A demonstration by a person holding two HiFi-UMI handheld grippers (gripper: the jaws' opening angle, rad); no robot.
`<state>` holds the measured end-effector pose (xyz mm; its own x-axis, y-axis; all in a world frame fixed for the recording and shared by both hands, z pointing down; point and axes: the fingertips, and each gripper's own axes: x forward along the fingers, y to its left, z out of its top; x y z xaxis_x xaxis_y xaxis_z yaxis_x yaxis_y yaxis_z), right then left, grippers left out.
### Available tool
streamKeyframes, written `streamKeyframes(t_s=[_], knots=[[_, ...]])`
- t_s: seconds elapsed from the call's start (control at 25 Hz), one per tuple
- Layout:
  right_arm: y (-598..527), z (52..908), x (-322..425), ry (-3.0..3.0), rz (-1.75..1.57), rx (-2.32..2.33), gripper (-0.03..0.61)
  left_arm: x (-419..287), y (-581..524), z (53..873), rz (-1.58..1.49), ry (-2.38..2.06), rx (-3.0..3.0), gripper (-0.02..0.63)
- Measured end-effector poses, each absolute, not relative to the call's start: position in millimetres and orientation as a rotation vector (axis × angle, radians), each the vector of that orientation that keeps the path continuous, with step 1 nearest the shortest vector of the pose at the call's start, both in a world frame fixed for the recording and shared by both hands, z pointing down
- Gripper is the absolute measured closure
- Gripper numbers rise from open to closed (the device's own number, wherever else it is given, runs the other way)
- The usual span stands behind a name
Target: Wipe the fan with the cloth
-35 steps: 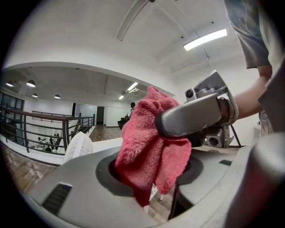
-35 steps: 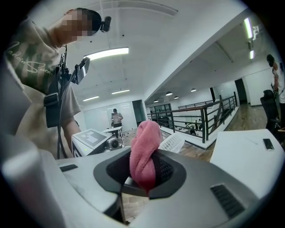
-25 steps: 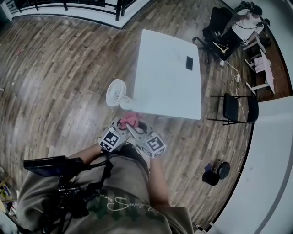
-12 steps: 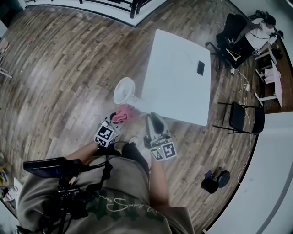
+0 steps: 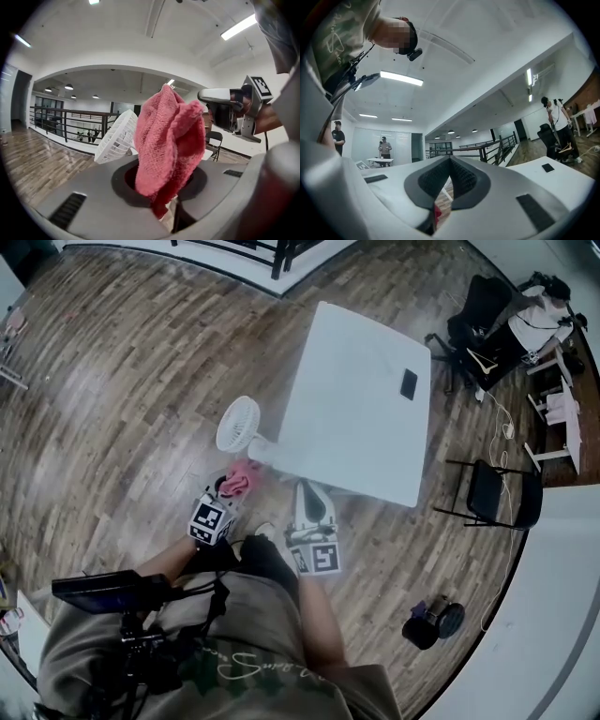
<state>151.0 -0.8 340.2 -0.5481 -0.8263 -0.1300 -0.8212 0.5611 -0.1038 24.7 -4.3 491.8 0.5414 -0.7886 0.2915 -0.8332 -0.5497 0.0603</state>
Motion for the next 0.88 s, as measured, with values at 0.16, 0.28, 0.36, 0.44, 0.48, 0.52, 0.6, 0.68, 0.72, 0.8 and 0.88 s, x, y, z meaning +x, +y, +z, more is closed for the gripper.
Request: streamKeyframes(t_s=[0.16,0.28,0.36,0.44,0.48,0.52,0.6,0.68,0.72,0.8,0.88], knots=[[2.8,355.9,146.8,2.709,-0.050,-1.320,0.581,15.0,-17.9,504.7,0.323,-1.510,2.520,0.515],[6.4,359.7,151.8,2.718,-0.062,-1.316,0.581,17.8,-25.0,512.7,0.347,-1.542,2.464,0.515],[14.0,361.2,147.7,2.750,-0.077,-1.301,0.581,21.0,-28.0,518.4,0.332,-1.547,2.430,0.517],[19.9,367.0,143.0,2.771,-0.105,-1.302,0.581,16.8,-35.0,526.7,0.323,-1.588,2.407,0.517],[22.4,370.0,142.3,2.765,-0.121,-1.309,0.581,14.1,-39.2,530.6,0.324,-1.614,2.398,0.517],[25.0,373.0,142.3,2.753,-0.135,-1.315,0.581,12.8,-43.3,534.1,0.324,-1.636,2.386,0.517],[31.3,383.3,143.3,2.738,-0.171,-1.319,0.581,13.8,-51.5,542.4,0.323,-1.676,2.356,0.517],[40.2,401.1,145.0,2.746,-0.231,-1.305,0.581,18.7,-59.3,551.3,0.313,-1.714,2.325,0.517],[45.4,411.4,145.6,2.763,-0.262,-1.284,0.581,21.7,-63.3,554.0,0.295,-1.733,2.311,0.517],[55.6,432.0,146.0,2.823,-0.310,-1.219,0.581,23.5,-71.0,554.4,0.223,-1.785,2.279,0.517],[63.6,449.3,148.3,2.881,-0.341,-1.150,0.581,19.6,-78.7,548.9,0.129,-1.853,2.246,0.517]])
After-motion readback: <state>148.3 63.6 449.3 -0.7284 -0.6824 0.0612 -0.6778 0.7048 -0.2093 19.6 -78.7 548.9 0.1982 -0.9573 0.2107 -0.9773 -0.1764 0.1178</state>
